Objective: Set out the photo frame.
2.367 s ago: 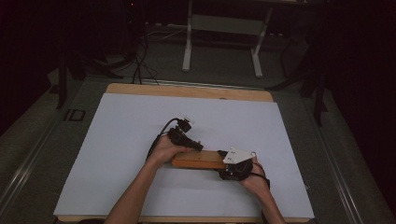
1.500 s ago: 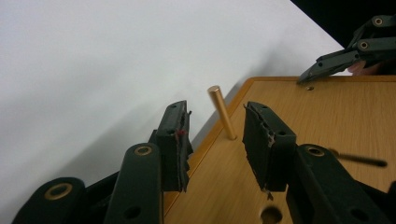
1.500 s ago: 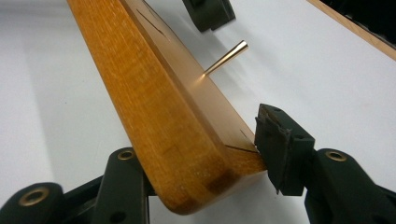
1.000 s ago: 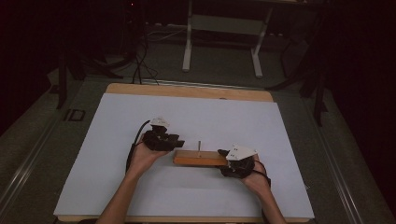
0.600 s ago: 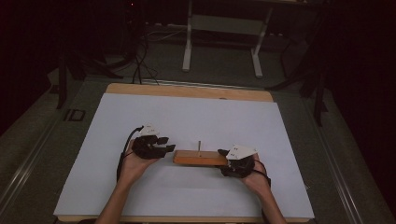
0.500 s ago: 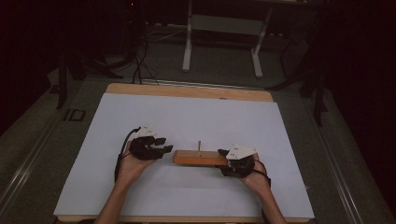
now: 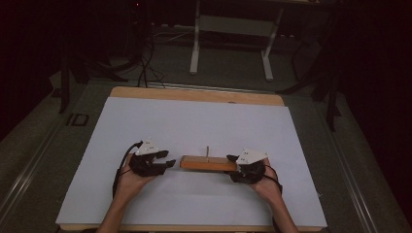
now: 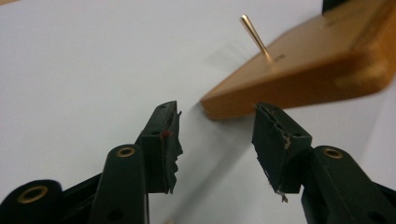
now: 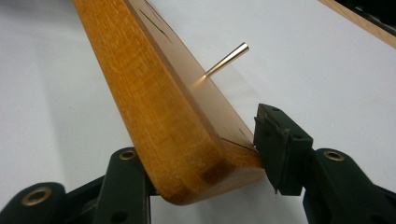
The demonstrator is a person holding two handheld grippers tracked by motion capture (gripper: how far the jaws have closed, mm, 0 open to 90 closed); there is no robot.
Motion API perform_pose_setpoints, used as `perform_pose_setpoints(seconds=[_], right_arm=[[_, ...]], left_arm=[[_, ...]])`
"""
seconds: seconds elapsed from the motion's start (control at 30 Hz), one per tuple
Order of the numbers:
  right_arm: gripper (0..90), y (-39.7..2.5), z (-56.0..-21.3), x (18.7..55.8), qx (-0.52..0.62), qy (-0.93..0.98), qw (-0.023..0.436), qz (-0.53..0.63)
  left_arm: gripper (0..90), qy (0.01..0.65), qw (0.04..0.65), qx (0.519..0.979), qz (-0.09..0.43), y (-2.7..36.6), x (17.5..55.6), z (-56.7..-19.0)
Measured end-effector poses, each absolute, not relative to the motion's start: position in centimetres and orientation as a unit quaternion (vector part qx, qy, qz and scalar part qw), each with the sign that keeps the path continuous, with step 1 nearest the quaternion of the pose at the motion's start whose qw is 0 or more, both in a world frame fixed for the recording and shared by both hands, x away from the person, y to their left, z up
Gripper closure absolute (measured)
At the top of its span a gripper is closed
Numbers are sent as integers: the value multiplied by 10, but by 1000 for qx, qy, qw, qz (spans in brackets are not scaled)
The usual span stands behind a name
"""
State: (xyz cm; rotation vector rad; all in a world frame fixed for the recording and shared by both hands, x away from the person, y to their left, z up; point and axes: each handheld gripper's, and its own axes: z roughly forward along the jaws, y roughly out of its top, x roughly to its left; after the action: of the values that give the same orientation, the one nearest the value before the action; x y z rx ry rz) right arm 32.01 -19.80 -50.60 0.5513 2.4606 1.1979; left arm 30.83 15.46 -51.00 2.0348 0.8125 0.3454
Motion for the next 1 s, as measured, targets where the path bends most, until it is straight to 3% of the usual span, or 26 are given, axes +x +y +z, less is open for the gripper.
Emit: perform_pose_setpoints(seconds=[0.37, 0.67, 1.0], right_arm=[[501, -200, -506, 322, 197, 866, 166, 429], [496, -201, -507, 324, 199, 864, 159, 434], [490, -205, -507, 326, 207, 860, 150, 441]], left_arm=[[466, 288, 431, 843, 144, 132, 304, -514], [373, 285, 430, 841, 163, 116, 312, -516], [418, 277, 433, 842, 164, 108, 317, -516]])
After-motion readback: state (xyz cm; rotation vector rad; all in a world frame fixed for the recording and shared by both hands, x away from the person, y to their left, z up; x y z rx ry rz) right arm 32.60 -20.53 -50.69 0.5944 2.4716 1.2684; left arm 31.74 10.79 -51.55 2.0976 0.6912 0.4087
